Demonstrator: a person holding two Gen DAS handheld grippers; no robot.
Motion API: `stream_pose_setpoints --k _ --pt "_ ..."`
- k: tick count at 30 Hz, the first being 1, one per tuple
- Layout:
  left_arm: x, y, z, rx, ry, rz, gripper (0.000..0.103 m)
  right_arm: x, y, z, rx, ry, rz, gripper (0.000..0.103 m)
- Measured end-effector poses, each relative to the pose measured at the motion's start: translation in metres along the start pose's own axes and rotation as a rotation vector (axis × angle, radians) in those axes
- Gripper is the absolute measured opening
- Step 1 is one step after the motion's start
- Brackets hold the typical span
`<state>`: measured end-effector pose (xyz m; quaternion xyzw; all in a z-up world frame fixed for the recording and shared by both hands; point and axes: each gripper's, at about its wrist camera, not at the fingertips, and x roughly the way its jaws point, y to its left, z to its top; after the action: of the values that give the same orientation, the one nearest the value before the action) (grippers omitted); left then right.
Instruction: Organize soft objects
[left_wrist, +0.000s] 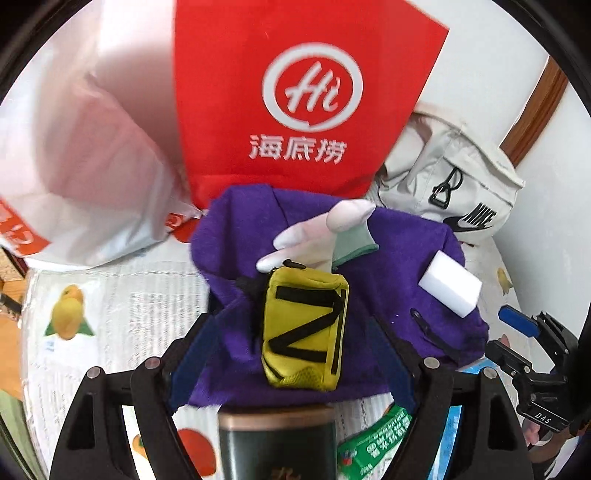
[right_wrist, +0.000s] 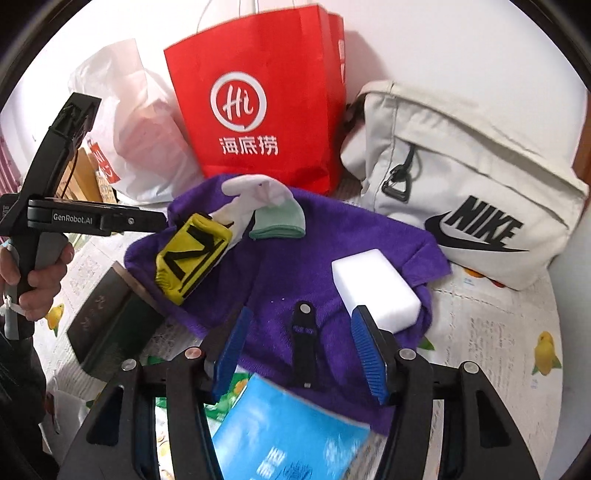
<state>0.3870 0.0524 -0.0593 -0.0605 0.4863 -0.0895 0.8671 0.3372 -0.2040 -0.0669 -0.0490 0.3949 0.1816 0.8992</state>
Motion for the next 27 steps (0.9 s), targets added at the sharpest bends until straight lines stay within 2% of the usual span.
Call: stream_pose_setpoints --k 4,8,20,27 --pt "-0.027 -0.007 -0.015 0.003 -0.059 0.008 0.082 -0.026 0.006 -0.011 0.012 -0.023 -0.003 0.058" --pt "-0.053 -0.008 -0.036 0.023 -0.084 0.030 0.082 -0.050 0.017 -0.027 0.016 -0.041 -0.010 0.059" --pt "-0.106 0.009 -0.124 -0.074 -0.047 0.002 0.082 -0.117 0.049 -0.102 0.033 -0.074 0.010 0.060" --pt "-0.120 0.014 -0.180 -0.120 -0.045 0.001 0.082 -0.131 0.059 -0.153 0.019 -0.059 0.023 0.060"
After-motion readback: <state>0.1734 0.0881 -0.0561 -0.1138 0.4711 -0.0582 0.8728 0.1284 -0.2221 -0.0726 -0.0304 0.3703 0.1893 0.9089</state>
